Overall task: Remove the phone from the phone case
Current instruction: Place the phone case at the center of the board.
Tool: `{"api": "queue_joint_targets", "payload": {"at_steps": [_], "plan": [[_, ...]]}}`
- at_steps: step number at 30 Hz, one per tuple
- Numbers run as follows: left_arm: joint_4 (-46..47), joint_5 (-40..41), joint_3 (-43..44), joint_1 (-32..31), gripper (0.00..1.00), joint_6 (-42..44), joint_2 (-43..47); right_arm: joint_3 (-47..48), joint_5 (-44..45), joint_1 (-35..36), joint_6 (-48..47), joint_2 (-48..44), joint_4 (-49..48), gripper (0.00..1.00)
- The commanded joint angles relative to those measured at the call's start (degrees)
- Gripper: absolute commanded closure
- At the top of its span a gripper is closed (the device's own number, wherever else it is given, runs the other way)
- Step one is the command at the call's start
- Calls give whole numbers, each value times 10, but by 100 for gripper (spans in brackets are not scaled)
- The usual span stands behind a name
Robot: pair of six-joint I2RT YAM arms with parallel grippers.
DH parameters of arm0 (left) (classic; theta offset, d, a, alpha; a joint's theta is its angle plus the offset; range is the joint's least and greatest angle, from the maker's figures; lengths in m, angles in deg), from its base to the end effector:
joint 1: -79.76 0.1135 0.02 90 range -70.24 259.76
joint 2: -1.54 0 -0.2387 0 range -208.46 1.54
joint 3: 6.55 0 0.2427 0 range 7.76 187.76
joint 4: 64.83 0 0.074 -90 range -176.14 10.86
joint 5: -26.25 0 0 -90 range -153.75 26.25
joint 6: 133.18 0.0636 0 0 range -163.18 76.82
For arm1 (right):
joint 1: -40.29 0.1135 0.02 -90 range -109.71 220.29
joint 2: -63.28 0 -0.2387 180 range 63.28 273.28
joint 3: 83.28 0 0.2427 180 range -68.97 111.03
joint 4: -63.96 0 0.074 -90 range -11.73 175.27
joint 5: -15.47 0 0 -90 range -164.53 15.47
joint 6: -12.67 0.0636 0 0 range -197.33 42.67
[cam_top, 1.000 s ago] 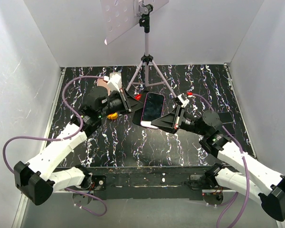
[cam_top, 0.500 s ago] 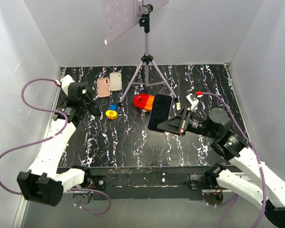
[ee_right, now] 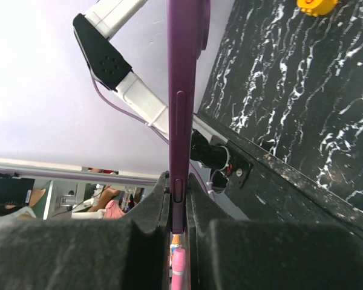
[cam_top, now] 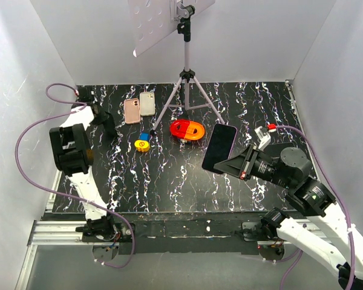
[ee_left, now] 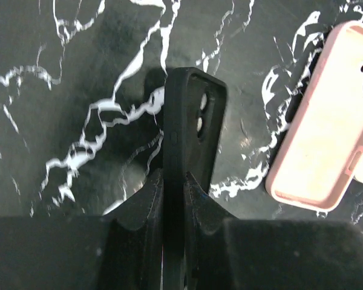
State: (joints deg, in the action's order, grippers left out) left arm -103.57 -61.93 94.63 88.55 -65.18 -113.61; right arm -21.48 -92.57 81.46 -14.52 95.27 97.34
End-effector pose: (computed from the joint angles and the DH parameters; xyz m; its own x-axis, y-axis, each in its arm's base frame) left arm 0.4348 0.0693 0.1615 -0.6646 -0.4816 -0.5712 -0.4538 0.8676 -0.2035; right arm 0.1092 0.1217 0.3522 -0.7851 0.4369 -0.4389 -0.3506 0.2705 0.8966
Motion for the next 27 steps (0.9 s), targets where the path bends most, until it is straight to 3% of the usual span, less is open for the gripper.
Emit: {"api": "queue_joint_targets", "payload": {"at_steps": [1, 5, 6, 10, 11, 12, 14, 16, 19, 22, 27], "plan": [[66, -116, 61, 10, 100, 86, -24, 29, 41, 0, -21, -25, 21, 99], [52, -215, 104, 12, 100, 86, -83, 35, 57, 0, -30, -22, 30, 99], [46, -206, 103, 14, 99, 72, -89, 37, 55, 0, -30, -15, 30, 99], [73, -234, 95, 30, 87, 13, -93, 38, 43, 0, -26, 5, 21, 99], [72, -222, 96, 32, 77, 4, -92, 34, 42, 0, -24, 6, 14, 99], [58, -211, 109, 33, 61, -3, -93, 30, 40, 0, -20, 10, 9, 99], [24, -192, 138, 33, 42, -11, -94, 26, 39, 0, -15, 15, 3, 99], [-6, -143, 147, 32, 38, -33, -74, 19, 41, 0, -5, 20, -3, 99], [-73, -27, 155, 31, 3, -73, -27, 6, 60, -1, 2, 26, -4, 99], [-110, 68, 117, 18, 2, -124, 44, -4, 100, -6, 0, 38, 17, 99], [-65, -13, -35, -8, 2, -193, 185, -32, 128, -68, 4, 84, 55, 99]]}}
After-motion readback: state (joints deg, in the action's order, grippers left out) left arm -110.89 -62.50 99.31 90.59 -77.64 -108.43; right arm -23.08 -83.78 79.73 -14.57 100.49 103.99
